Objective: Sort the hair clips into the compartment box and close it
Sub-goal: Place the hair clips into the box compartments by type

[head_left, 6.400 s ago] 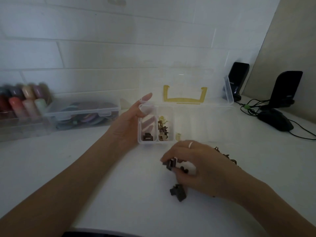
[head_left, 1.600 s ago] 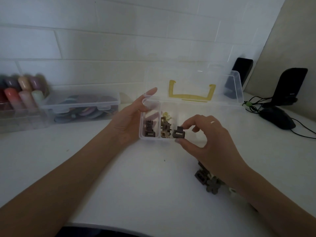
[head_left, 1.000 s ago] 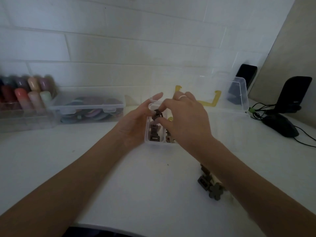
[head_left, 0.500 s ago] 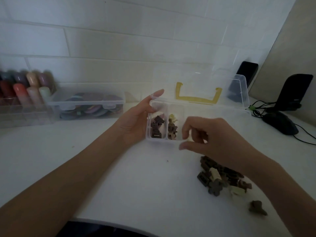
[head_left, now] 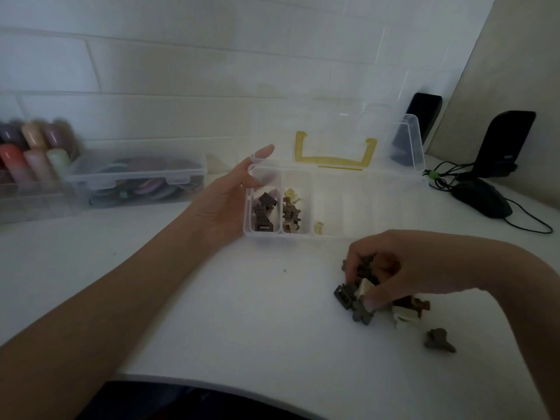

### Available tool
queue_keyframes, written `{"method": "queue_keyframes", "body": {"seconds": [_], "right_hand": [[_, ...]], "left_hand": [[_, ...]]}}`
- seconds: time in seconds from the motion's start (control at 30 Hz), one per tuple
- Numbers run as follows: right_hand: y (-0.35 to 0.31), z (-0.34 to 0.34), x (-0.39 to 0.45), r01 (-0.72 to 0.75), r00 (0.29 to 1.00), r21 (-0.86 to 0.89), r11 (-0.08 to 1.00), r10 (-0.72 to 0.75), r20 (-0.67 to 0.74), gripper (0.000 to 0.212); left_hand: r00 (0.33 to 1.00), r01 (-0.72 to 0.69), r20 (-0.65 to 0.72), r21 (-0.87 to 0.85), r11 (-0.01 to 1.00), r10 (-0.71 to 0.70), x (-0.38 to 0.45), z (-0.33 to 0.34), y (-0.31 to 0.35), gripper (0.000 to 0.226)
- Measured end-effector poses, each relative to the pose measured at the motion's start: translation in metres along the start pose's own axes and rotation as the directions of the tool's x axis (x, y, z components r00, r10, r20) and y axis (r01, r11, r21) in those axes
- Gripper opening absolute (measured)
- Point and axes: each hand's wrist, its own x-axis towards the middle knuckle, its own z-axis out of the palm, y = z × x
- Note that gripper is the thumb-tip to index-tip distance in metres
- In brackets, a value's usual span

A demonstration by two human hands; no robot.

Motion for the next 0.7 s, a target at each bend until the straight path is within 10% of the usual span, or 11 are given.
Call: {"method": "queue_keyframes", "body": {"seconds": [0.7], "right_hand": [[-0.018,0.018,0.023,0.462,0.783,0.196,0.865,-0.294,-0.549,0.011]], "left_hand": [[1.000,0.003,-0.002,-0.017,1.000,-0.003,-0.001,0.001,0.000,0.050]]}}
